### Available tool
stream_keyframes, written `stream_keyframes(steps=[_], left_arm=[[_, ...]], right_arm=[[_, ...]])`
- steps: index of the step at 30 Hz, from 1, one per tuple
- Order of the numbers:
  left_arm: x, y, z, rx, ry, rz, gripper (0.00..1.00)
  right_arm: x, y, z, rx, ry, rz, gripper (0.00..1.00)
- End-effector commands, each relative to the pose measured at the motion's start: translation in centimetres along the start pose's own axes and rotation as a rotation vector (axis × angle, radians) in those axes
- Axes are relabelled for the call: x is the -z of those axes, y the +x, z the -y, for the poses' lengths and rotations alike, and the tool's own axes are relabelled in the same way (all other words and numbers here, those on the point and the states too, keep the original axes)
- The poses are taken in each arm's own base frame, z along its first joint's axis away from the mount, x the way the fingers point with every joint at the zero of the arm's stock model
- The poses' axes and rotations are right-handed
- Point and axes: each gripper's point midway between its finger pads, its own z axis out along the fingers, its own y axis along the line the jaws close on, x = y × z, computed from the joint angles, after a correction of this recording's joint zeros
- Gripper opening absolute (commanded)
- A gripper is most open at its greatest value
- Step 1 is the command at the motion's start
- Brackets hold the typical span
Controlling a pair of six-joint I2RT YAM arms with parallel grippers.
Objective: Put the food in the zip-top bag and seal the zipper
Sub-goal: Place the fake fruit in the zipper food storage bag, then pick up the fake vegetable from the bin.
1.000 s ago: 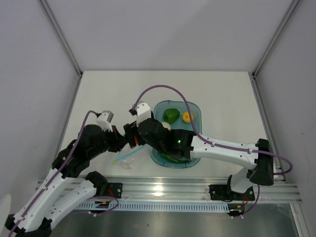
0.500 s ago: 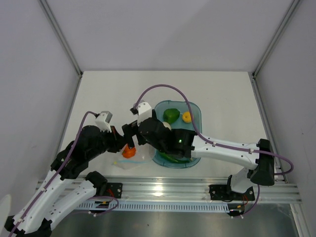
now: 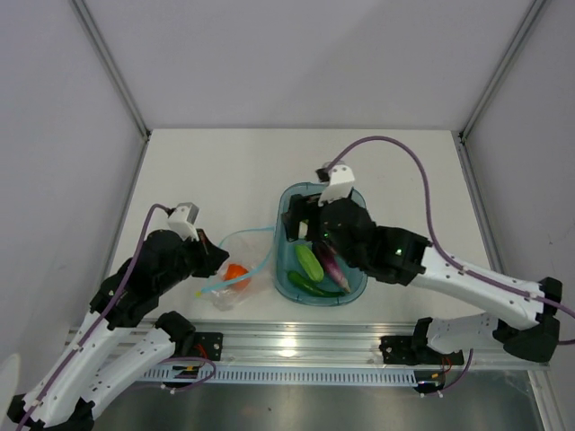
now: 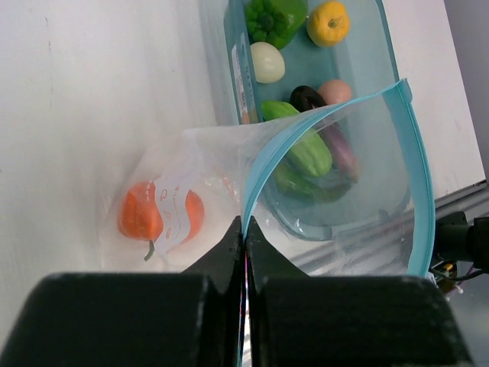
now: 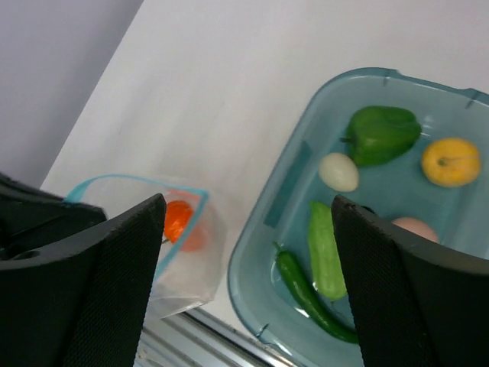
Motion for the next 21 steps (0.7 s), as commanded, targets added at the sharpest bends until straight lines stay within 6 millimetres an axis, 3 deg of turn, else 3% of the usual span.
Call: stream_keyframes(steps=[1,4,10,16,20,21], left_arm=[[0.5,-1.4,0.1,0.028,-0.011,0.06,0.01],[0.2,-1.2,0.3,0.038,0.004,0.064,0.01],[0.3,-2.1,0.1,0.051,-0.013,0.106,0.0],[0.3,-2.1,-0.2,0.075,-0.023,0.12,0.01],[0.1,-1.9,-0.3,0.075,-0.025,0.112,0.01],[0.1,-1.8,-0.3,0.076,-0.026,0.109,0.01]], right_arm=[[0.6,1.0,5.2,-0.085,0.092,-0.025,0.87],[0.3,1.9,8.4,-0.107,0.136,-0.064,0.81],[-1.5,6.3,10.9,-0.073,0.181,-0.205,0.79],[-4.5,12.0,10.5,-0.075,0.166,-0.393,0.76],[-6.1,15.5,9.9,-0.075,0.153,-0.501,0.57],[-6.4,16.0,9.6,-0.074,0.142,-0.515,0.56]])
